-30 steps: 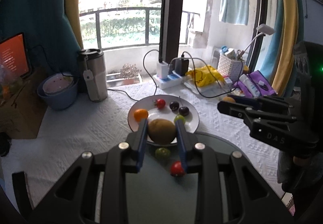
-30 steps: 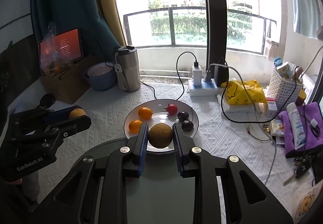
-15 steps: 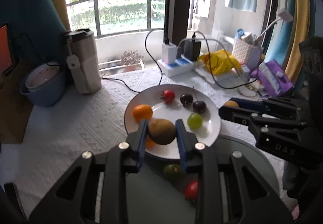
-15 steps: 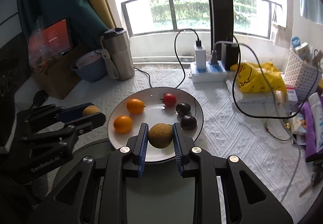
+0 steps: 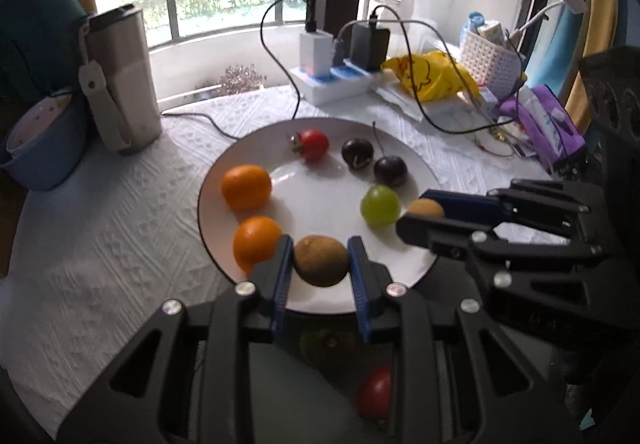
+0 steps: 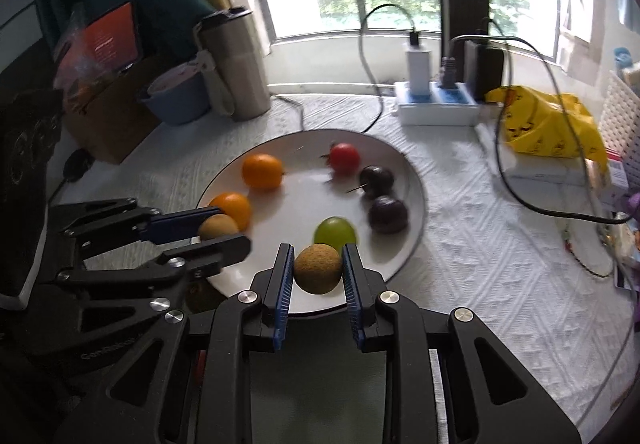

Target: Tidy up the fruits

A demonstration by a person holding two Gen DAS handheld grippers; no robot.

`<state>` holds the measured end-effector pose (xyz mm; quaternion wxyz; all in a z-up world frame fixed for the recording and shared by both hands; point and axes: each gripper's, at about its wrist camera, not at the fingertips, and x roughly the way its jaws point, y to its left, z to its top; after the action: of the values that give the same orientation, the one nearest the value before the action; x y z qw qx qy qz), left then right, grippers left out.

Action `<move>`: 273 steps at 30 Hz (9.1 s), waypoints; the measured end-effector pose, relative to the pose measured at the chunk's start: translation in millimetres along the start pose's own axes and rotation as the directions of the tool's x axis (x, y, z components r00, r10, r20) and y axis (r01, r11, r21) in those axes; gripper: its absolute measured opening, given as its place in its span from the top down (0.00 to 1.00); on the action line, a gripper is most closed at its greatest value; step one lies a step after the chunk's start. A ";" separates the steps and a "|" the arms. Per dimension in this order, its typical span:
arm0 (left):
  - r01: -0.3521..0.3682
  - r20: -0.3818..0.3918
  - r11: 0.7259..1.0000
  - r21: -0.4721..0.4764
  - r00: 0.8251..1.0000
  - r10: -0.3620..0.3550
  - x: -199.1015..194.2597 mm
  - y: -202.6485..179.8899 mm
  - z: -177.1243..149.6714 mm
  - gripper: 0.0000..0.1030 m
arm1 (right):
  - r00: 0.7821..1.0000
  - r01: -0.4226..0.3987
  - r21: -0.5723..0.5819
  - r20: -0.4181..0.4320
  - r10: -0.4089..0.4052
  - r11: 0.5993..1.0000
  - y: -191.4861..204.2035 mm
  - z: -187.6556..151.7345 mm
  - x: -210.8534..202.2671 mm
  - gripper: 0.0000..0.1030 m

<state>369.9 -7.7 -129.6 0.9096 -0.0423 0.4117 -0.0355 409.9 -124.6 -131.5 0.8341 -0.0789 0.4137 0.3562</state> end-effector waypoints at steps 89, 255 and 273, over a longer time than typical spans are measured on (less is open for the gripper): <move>-0.016 0.074 0.978 -0.209 0.997 0.032 -93.0 59.4 -124.1 0.32 | 0.994 0.096 0.008 -0.059 -0.096 0.995 93.4 -66.1 -0.9 0.55; -0.070 0.278 0.993 -0.099 0.956 0.096 -162.0 -9.1 -62.1 0.56 | 0.967 0.190 0.014 0.168 -0.190 0.982 78.4 -43.0 -134.0 0.67; -0.160 0.406 0.985 -0.067 0.897 0.173 -256.6 -40.5 -86.5 0.56 | 0.913 0.267 0.027 0.312 -0.262 0.963 120.8 -71.5 -226.7 0.53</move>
<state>134.8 -26.6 9.2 0.9747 -0.0279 0.2141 0.0588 193.3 -186.4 11.3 0.9289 -0.0832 0.2588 0.2514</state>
